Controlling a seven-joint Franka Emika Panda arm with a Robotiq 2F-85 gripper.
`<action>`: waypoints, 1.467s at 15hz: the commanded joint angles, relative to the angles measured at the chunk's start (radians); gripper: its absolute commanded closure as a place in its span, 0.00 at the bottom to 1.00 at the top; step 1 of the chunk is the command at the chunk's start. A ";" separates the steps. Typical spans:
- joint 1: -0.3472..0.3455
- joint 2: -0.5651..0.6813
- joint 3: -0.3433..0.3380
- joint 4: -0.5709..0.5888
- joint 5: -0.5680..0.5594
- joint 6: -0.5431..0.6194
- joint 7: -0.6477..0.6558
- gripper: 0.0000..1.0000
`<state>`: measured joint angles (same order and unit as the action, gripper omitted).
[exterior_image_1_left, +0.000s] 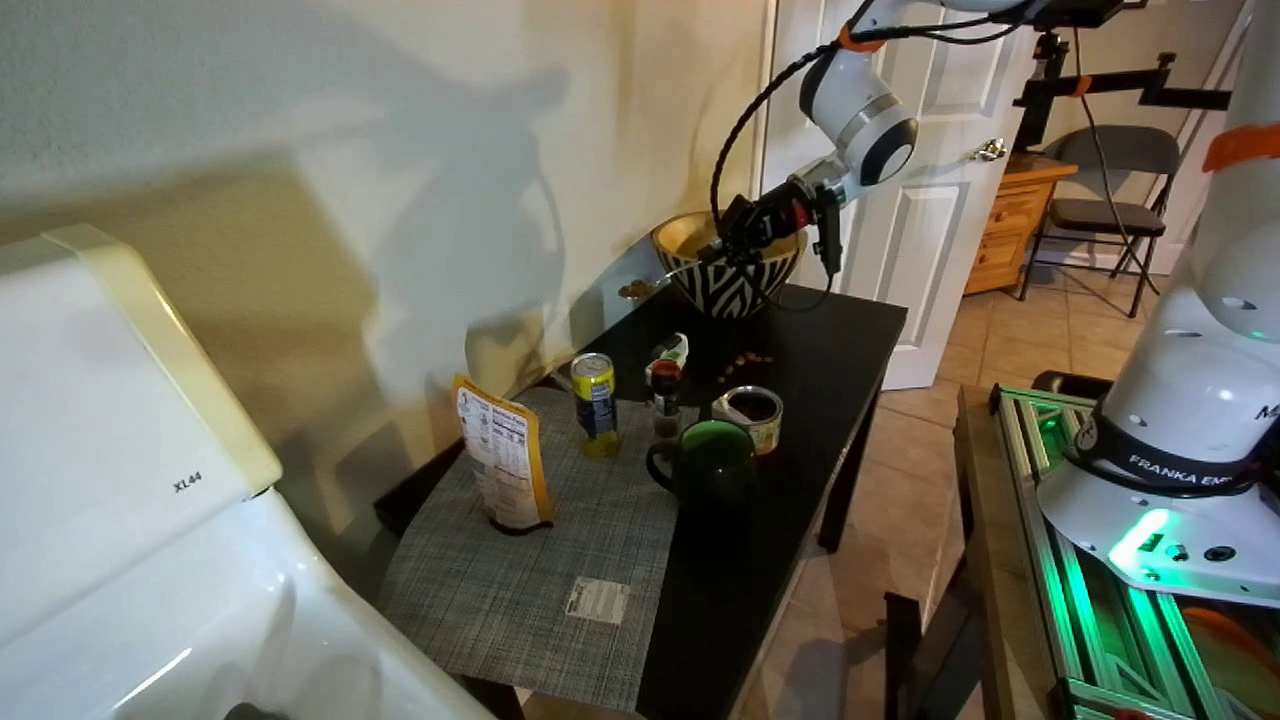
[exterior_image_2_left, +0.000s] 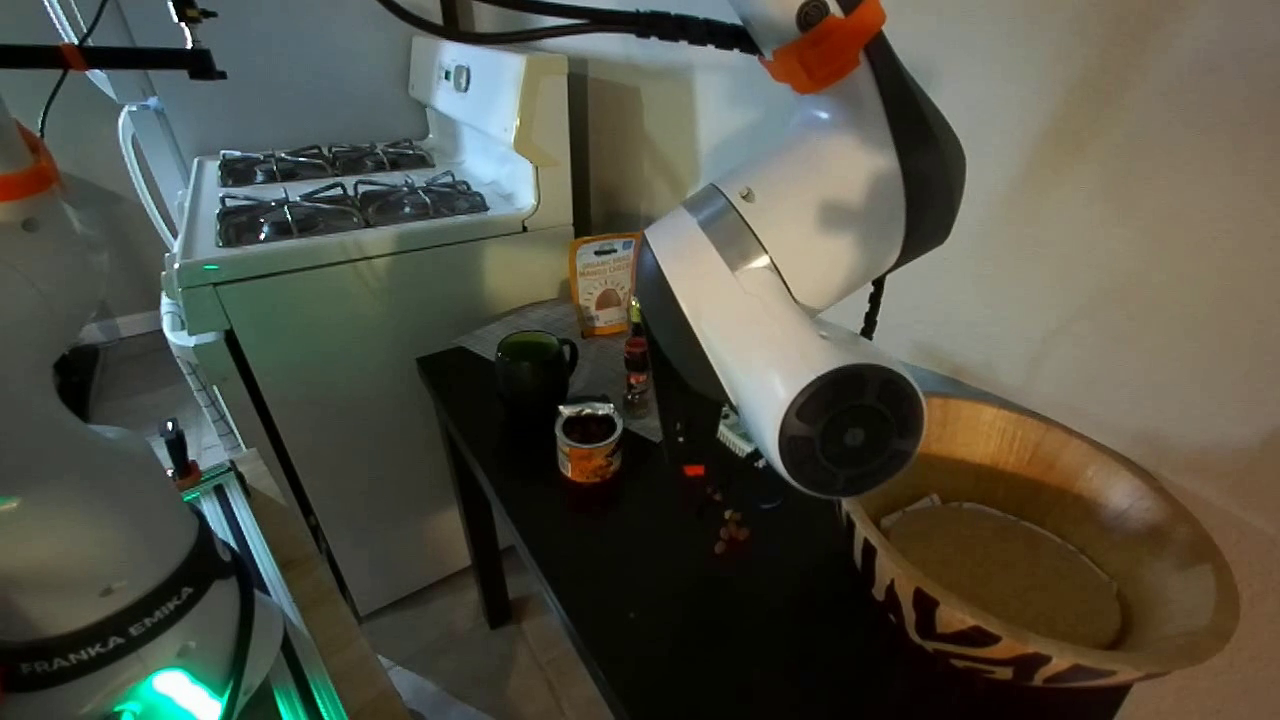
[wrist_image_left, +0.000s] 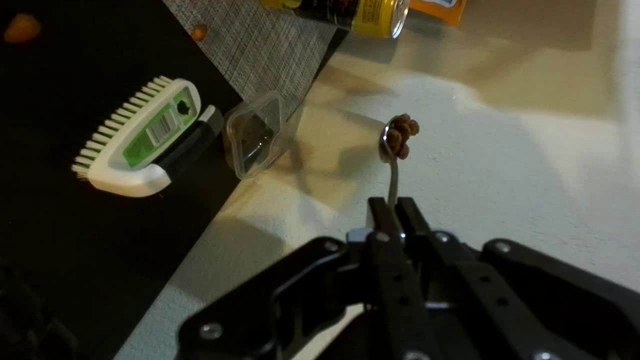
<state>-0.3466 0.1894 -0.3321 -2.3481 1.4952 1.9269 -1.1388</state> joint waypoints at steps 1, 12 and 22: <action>0.044 0.018 0.028 0.032 0.070 0.101 0.075 0.98; 0.111 0.150 0.088 0.188 0.098 0.271 0.216 0.98; 0.143 0.278 0.112 0.292 0.076 0.384 0.251 0.98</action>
<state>-0.2214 0.4229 -0.2261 -2.0995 1.5802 2.2617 -0.9178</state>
